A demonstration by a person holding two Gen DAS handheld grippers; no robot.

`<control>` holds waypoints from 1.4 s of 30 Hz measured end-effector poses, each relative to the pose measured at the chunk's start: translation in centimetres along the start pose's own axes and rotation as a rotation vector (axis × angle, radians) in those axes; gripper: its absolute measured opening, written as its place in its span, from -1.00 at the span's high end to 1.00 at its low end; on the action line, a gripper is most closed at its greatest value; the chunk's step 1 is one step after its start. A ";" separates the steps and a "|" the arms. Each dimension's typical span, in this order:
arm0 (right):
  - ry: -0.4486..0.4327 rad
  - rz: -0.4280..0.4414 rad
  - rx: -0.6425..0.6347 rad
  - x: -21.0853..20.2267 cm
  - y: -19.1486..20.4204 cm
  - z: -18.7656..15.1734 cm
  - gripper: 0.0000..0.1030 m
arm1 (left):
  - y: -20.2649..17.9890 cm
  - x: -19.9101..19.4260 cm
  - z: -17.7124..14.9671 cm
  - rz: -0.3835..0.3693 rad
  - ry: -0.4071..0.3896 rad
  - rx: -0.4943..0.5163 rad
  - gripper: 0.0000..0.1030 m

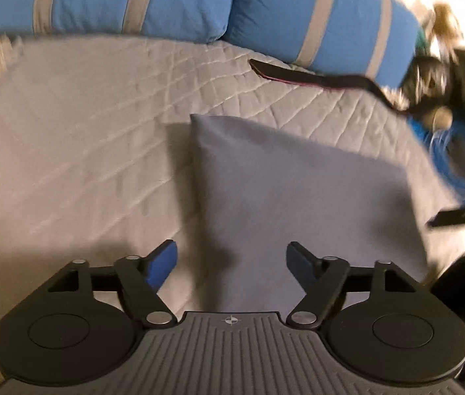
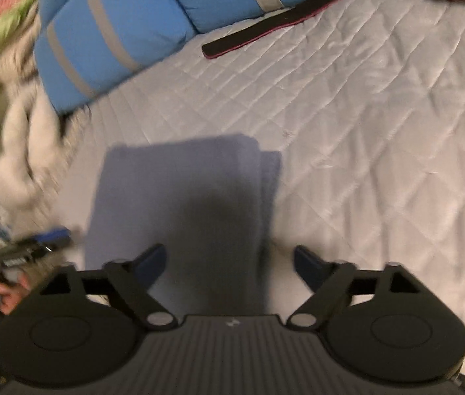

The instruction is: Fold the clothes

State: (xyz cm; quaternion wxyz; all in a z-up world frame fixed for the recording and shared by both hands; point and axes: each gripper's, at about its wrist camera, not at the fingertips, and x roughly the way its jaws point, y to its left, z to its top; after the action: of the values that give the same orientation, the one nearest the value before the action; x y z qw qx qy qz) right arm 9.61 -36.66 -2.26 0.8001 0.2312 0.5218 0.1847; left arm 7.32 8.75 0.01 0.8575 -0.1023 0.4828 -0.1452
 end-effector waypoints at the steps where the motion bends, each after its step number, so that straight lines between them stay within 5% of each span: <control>1: 0.007 0.016 0.026 0.7 -0.2 0.4 -0.85 | 0.5 0.8 0.2 -0.020 0.013 -0.039 -0.46; 6: 0.023 0.022 0.052 3.9 -0.7 1.2 -0.86 | 3.2 3.7 0.3 -0.122 0.060 -0.212 -0.49; 10: 0.035 0.107 0.084 5.3 -1.8 1.0 -0.93 | 3.8 4.0 0.3 -0.188 0.057 -0.266 -0.68; 15: 0.033 0.172 0.119 5.8 -2.3 1.2 -0.89 | 4.1 5.6 0.7 -0.315 0.093 -0.337 -0.67; 20: 0.029 0.119 0.070 6.1 -1.4 0.8 -0.60 | 3.6 6.4 0.5 -0.305 0.080 -0.313 -0.63; 22: 0.027 0.091 0.046 6.2 -1.0 0.6 -0.13 | 3.7 6.3 0.5 -0.281 0.081 -0.302 -0.23; 25: 0.008 0.047 0.003 6.1 -0.4 0.3 0.12 | 4.1 5.9 0.3 -0.232 0.086 -0.297 0.34; 27: -0.003 0.028 -0.021 6.0 -0.1 0.2 0.22 | 4.6 5.8 0.1 -0.229 0.086 -0.309 0.43; 42: -0.036 0.009 -0.115 5.6 0.6 -0.3 0.40 | 3.3 5.4 0.0 -0.174 0.066 -0.210 0.50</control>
State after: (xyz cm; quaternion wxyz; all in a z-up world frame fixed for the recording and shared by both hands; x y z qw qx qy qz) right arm 11.47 -33.08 -6.19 0.8203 0.1906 0.4950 0.2140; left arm 10.49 9.97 -5.32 0.8099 -0.2281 0.5126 -0.1710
